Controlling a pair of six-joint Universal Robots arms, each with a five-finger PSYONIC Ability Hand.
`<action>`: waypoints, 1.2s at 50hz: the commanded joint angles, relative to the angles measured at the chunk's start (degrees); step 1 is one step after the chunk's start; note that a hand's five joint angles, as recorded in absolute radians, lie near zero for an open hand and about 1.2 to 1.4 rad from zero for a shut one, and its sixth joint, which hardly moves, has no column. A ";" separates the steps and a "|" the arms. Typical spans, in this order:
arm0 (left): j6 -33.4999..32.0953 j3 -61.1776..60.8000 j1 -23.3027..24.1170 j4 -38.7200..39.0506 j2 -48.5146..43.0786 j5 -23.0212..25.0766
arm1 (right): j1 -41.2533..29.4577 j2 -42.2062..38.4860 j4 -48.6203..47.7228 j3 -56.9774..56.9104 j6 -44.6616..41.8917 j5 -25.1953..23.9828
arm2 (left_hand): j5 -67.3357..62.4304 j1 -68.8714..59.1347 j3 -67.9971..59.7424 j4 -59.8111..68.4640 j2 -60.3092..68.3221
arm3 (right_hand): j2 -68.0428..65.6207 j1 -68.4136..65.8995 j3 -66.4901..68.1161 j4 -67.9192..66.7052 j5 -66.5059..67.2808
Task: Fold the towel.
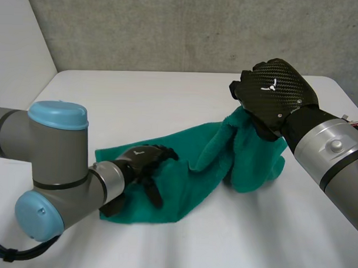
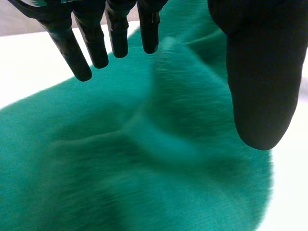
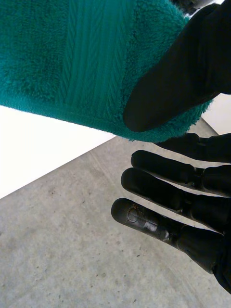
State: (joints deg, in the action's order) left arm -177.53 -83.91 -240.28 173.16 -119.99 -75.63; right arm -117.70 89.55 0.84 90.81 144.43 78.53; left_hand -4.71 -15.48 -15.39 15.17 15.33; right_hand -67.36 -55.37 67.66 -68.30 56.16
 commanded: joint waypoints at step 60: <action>-17.24 -11.53 -4.68 41.12 -2.62 -16.57 | 4.23 -35.93 -0.15 -13.74 3.04 4.88 | -65.29 -64.52 -64.61 64.83 64.67 | -12.64 -24.63 12.34 -11.70 13.84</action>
State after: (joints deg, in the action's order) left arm -194.59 -90.56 -245.54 214.74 -120.94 -92.22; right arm -113.87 59.87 -4.89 74.71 147.32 82.15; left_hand -54.56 -65.57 -68.25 68.51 68.67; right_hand -67.60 -55.35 67.94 -68.32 57.17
